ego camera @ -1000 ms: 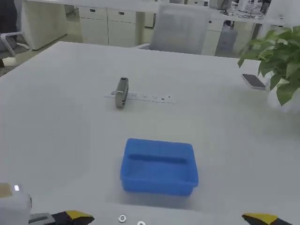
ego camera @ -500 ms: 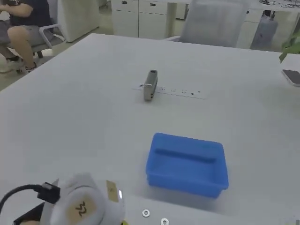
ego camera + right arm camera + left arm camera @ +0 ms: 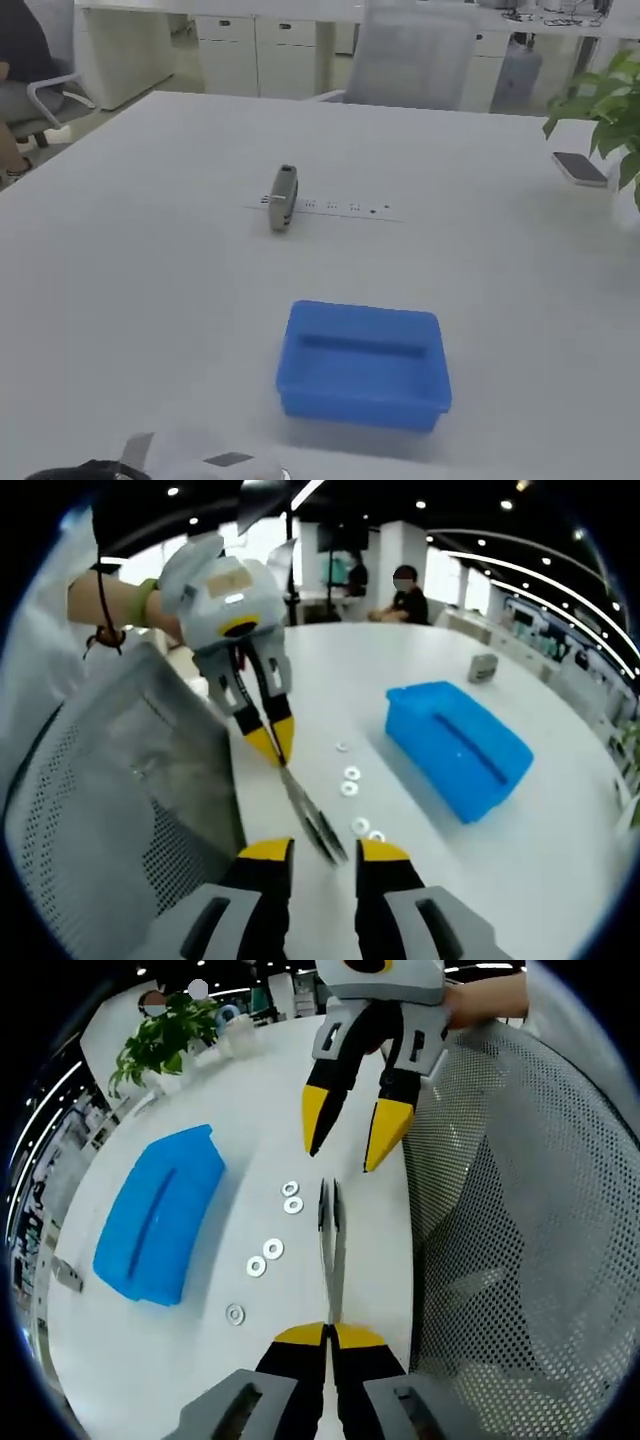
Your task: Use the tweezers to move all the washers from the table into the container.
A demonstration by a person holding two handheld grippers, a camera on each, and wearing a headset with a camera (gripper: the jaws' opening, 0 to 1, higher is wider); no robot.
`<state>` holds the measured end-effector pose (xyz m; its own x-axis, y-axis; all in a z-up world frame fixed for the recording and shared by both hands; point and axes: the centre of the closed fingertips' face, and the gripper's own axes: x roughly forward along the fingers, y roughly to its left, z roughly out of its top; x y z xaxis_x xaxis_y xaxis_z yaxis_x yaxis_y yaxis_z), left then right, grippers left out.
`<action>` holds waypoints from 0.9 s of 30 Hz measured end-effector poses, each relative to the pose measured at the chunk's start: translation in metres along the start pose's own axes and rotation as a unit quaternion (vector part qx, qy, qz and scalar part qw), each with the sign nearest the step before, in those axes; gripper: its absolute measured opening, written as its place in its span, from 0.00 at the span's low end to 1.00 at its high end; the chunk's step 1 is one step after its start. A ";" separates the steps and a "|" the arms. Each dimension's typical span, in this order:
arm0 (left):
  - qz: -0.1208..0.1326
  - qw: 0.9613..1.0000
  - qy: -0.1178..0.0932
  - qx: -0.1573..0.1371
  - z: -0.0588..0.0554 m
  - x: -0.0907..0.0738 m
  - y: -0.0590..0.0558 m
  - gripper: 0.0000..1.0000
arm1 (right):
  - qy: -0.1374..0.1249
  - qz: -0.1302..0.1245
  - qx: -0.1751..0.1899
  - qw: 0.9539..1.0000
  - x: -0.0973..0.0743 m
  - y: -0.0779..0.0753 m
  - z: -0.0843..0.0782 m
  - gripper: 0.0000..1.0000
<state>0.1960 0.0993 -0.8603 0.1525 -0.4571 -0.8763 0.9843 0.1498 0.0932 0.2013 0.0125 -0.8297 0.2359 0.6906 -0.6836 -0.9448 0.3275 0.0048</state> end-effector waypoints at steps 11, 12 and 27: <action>0.015 0.994 -0.104 -0.035 0.046 -0.049 -0.014 0.00 | -0.007 0.029 -0.018 0.999 0.003 0.011 0.005 0.22; 0.014 0.993 -0.112 -0.038 0.050 -0.052 -0.017 0.00 | -0.008 0.033 -0.021 0.999 0.004 0.013 0.006 0.22; 0.015 0.990 -0.141 -0.011 0.092 -0.061 -0.037 0.00 | 0.005 0.081 -0.056 0.995 0.010 0.034 0.002 0.08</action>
<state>0.1583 0.0410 -0.7664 0.2035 -0.6788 -0.7055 0.9772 0.1850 0.1039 0.1716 0.0318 -0.8349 0.0763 0.7223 -0.6874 -0.9899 0.1374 0.0346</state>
